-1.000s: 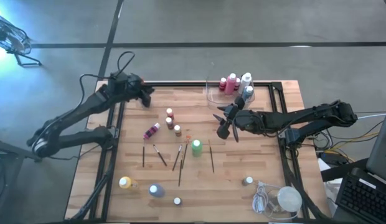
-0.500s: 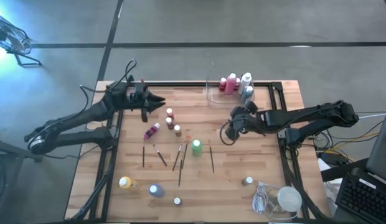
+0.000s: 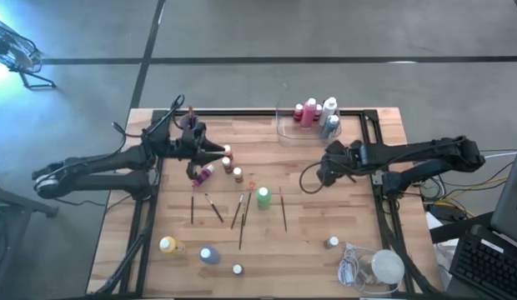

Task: Pick & Place Paint Supplies
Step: Put the silver paint brush into the violet cup

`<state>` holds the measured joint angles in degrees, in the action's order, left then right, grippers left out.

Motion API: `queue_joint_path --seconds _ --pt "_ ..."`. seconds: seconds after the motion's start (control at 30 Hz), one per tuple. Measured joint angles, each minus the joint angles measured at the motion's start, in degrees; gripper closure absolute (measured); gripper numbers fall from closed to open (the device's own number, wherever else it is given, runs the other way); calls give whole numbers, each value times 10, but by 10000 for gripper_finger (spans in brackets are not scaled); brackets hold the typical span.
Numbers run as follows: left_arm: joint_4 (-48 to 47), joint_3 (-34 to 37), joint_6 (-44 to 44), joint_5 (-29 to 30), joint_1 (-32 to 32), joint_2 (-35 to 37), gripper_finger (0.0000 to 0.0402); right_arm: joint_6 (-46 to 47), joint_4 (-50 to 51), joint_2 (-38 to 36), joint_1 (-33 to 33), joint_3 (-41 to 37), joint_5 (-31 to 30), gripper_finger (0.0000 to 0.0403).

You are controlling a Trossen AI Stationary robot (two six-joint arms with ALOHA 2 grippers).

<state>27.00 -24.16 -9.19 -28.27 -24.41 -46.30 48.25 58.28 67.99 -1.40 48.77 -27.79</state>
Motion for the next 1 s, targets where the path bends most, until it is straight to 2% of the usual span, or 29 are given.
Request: queue_joint_path --seconds 0.47,0.73,1.0 --pt "-5 1 0 0 3 0 296 -19 -9 0 -77 -26 26 190" --pt "-6 1 0 0 3 0 296 -46 -94 4 -115 -74 43 181" --pt "-14 1 1 0 3 0 296 -69 -155 4 -157 -127 66 195"
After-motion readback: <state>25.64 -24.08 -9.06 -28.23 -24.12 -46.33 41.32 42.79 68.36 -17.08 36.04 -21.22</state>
